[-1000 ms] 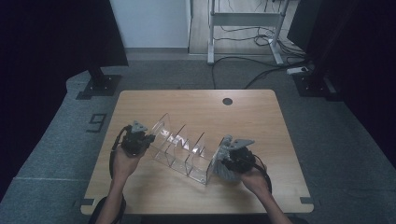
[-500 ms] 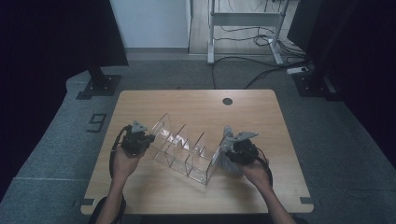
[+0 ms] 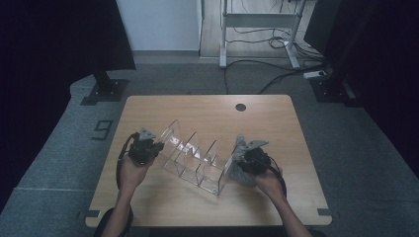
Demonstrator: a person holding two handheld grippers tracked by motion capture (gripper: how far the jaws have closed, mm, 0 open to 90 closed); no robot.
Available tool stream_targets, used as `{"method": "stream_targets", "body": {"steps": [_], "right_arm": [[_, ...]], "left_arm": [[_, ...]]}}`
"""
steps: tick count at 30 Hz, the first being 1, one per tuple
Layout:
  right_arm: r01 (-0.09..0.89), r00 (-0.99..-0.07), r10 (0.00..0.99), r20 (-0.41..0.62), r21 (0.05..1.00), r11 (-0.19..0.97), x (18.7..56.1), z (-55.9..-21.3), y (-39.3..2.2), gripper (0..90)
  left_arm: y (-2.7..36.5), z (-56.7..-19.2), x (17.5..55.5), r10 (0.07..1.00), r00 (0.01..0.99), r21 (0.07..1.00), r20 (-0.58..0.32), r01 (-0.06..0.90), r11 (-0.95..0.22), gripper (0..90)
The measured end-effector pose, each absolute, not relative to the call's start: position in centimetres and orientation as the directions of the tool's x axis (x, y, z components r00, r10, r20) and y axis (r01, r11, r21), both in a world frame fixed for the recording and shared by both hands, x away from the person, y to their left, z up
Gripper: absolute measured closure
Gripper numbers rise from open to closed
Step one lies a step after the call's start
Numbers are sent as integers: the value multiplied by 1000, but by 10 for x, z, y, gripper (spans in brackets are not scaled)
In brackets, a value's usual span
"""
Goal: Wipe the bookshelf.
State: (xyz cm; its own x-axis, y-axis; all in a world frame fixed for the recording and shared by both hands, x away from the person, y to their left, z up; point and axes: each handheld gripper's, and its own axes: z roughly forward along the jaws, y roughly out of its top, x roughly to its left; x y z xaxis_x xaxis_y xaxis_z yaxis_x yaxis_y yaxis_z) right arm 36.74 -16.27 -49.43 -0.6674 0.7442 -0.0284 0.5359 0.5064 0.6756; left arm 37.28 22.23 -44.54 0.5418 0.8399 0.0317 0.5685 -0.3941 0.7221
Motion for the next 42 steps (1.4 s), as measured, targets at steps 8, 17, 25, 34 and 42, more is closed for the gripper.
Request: {"method": "stream_targets", "body": {"steps": [8,17,25,34,42], "right_arm": [[550,-672,740,-31,649,527,369,-505,-160,663],[561,-669,743,-35,631,536,370,-513,-156,662],[546,-687,725,-50,624,560,357,-509,-153,659],[540,-706,708,-31,622,566,341,-507,-148,652],[528,-732,681,-17,617,583,327,-508,-140,651]], "left_arm": [[222,-446,373,842,538,723,30,570,-390,854],[220,-445,372,851,524,719,38,577,-387,854],[217,-446,372,862,505,718,45,583,-380,851],[216,-446,371,869,492,715,47,591,-373,850],[215,-446,371,873,486,714,45,596,-369,849]]}}
